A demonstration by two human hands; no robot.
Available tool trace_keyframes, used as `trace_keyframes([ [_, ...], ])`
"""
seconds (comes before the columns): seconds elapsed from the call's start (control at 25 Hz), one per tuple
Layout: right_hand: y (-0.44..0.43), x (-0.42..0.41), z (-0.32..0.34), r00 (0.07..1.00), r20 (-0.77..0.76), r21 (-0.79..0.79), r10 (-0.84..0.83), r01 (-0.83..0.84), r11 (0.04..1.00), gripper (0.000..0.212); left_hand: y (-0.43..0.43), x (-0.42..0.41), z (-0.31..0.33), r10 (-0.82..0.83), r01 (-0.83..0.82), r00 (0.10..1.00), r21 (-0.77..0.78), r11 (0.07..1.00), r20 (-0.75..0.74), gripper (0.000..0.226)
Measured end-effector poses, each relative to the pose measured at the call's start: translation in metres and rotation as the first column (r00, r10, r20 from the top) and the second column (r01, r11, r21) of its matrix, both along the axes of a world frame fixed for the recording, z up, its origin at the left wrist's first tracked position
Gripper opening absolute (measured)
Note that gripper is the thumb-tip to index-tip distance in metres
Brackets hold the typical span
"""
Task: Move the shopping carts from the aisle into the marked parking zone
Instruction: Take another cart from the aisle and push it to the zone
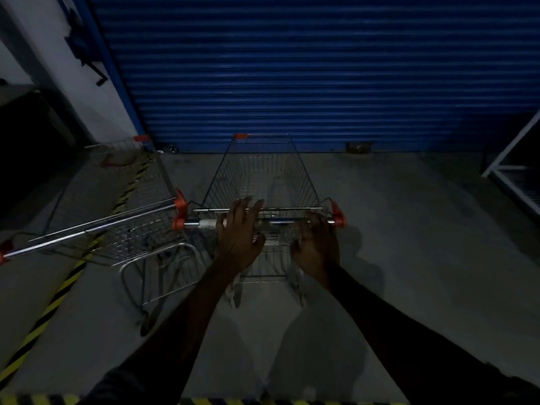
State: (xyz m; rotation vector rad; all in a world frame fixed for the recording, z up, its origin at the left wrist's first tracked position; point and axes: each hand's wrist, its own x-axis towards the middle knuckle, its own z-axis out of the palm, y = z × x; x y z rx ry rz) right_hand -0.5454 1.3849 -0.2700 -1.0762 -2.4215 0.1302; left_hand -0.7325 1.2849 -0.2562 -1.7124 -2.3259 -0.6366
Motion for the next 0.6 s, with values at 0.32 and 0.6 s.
trace_keyframes([
  [0.32, -0.04, 0.099, 0.009, 0.985, -0.078, -0.025, -0.151, 0.149, 0.989, 0.039, -0.041, 0.077, 0.009, -0.14, 0.144, 0.988, -0.058, 0.988, 0.071, 0.078],
  [0.6, -0.118, 0.172, 0.023, 0.921, -0.067, -0.17, -0.384, 0.369, 0.914, 0.041, -0.05, 0.138, 0.02, -0.416, 0.415, 0.907, 0.032, 0.909, 0.069, 0.068],
])
